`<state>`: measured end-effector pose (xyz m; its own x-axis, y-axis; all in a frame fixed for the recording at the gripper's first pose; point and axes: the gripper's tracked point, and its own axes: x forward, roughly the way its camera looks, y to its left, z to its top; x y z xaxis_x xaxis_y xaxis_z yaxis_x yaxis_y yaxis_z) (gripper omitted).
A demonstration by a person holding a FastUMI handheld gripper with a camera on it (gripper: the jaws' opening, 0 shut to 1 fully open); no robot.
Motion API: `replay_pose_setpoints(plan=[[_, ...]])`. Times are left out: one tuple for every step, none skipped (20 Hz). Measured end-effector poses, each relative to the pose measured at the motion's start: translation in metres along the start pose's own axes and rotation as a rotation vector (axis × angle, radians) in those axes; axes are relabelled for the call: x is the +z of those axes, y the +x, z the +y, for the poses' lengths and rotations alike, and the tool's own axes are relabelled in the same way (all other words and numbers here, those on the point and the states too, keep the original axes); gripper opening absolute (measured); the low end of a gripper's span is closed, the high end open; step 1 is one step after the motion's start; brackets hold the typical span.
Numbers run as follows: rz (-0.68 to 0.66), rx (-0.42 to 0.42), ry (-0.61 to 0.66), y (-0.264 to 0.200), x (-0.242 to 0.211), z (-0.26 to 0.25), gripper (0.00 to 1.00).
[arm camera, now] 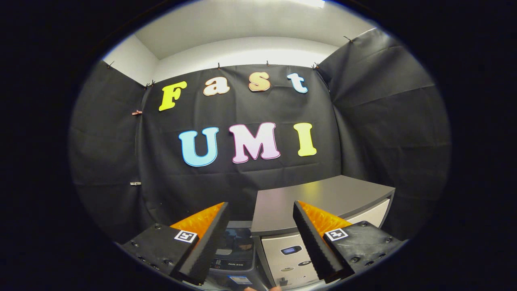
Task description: Put the clothes into the washing machine and then close the washing machine lid.
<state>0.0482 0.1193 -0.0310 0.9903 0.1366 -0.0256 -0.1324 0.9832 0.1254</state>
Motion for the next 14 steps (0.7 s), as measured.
replay_pose_setpoints(plan=[[0.001,0.002,-0.011,-0.001,0.0,0.0,0.99],[0.003,0.005,-0.025,-0.001,-0.001,0.002,0.99],[0.004,0.009,-0.042,-0.002,-0.001,0.004,0.99],[0.009,0.009,-0.061,-0.002,-0.003,0.005,0.99],[0.009,0.013,-0.079,-0.002,-0.004,0.007,0.99],[0.007,0.016,-0.094,-0.003,-0.003,0.009,0.99],[0.007,0.018,-0.106,-0.004,-0.002,0.011,0.99],[0.009,0.023,-0.112,-0.004,-0.003,0.013,0.99],[0.011,0.03,-0.115,-0.005,-0.004,0.017,0.99],[0.013,0.035,-0.117,-0.006,-0.004,0.019,0.99],[0.017,0.034,-0.12,-0.006,-0.006,0.02,0.99],[0.017,0.033,-0.123,-0.007,-0.005,0.02,0.99],[0.018,0.034,-0.122,-0.007,-0.005,0.021,0.99],[0.019,0.034,-0.122,-0.007,-0.005,0.021,0.99]])
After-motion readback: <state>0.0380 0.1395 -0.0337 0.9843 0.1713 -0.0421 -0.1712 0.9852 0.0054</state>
